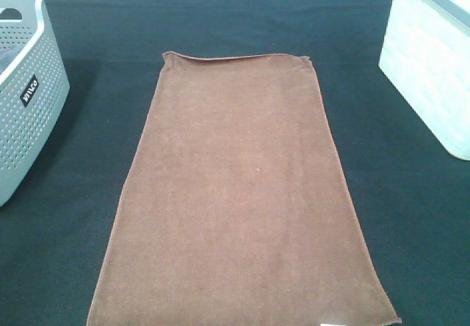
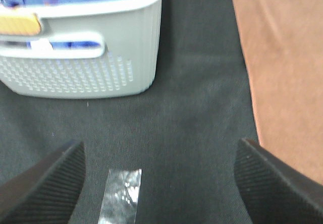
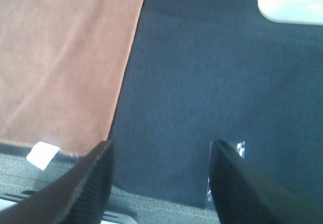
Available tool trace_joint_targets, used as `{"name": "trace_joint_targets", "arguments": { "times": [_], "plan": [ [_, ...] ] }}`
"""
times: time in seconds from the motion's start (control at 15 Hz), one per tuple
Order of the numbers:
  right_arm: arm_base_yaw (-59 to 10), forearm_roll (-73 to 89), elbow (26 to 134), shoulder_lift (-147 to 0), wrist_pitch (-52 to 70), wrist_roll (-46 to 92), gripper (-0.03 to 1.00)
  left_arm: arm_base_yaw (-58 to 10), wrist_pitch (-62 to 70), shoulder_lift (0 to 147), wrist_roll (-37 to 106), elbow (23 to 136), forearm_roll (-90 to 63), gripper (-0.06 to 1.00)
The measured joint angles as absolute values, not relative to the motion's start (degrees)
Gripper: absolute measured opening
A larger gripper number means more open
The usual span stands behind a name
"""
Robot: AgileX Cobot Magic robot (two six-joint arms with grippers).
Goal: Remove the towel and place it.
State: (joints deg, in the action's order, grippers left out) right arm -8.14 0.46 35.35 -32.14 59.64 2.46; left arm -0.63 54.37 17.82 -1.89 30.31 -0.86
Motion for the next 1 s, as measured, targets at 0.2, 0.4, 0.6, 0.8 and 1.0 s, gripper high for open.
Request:
{"name": "trace_joint_targets", "arguments": {
  "times": [0.2,0.4,0.6,0.8,1.0],
  "plan": [
    [-8.1,0.5,30.0,-27.3,59.8,2.5,0.55,-0.6,54.6,13.8,-1.9,30.3,-0.9,0.76],
    [-8.1,0.9,29.0,-21.5,60.2,2.5,0.55,-0.6,59.2,9.5,-1.9,28.6,-0.9,0.76],
    [-8.1,1.1,28.8,-15.4,60.1,2.5,0.55,-0.6,59.2,5.7,-1.9,28.6,-0.7,0.76],
    [-8.1,1.1,28.7,-8.6,60.2,2.5,0.55,-0.6,59.2,0.9,-1.9,28.6,0.0,0.76],
    [-8.1,1.1,28.7,-2.6,60.2,2.5,0.55,-0.6,59.2,-0.2,-1.9,28.6,0.5,0.76]
  ]
}}
